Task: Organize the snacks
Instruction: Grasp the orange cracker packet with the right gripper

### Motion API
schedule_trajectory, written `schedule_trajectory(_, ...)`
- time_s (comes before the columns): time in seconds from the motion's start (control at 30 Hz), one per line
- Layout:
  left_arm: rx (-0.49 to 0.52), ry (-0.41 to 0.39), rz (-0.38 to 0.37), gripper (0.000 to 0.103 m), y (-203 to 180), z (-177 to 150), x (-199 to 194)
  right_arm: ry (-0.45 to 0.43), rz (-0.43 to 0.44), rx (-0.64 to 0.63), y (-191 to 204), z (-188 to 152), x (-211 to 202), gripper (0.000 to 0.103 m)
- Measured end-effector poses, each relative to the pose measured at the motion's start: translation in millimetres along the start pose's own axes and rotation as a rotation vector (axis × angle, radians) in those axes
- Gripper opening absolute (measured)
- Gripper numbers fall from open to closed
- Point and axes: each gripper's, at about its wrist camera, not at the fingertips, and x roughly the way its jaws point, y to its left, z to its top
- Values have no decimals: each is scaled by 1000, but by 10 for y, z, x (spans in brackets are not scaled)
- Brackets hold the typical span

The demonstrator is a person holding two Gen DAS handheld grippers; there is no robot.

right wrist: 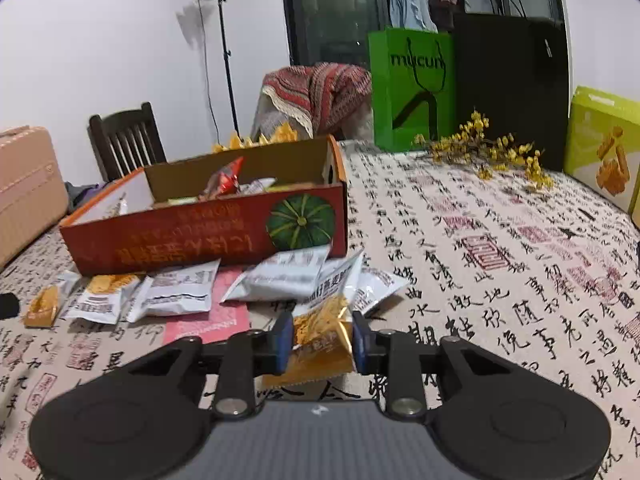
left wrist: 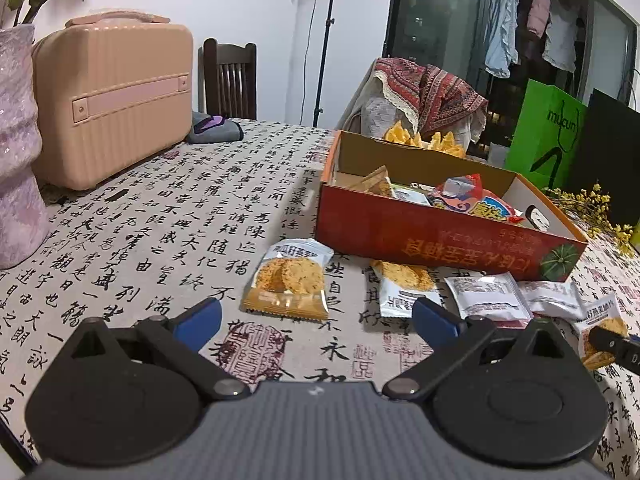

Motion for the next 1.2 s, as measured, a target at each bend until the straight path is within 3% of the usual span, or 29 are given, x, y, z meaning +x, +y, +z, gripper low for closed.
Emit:
schedule_trajectory(0.2,31,2,-8,103,-134,-28,-52,-34,23,-1,-26,-50,-139,22)
schedule_trajectory(0.27,48,-2,-12,103,-194,-48,-86,-41,31,9,-68,-74,-173,17)
schedule_trajectory(0.43,69,-7,-15,103,-283,-97,-141,-27,41,32,-157,-110,-167,23)
schedule_trajectory(0.6,66,-4,-6,103,-283,-128,-173,-3,44,14,-126,-123,-85,41)
schedule_trajectory(0.67,66,-4,-4,103,-279,-134,-184,14,42,16,-130,-138,-30,37)
schedule_trajectory(0.8,75,-5,-24,103,-313,-138,-207,-6,62,37,-172,-145,-54,21)
schedule_trajectory(0.93,114,0,-90,103,-461,-177,-222,-58,73,31,-185,-142,-201,15)
schedule_trajectory(1.2,239,54,-272,103,-903,-389,-230,-117,66,16,-237,-217,-491,14)
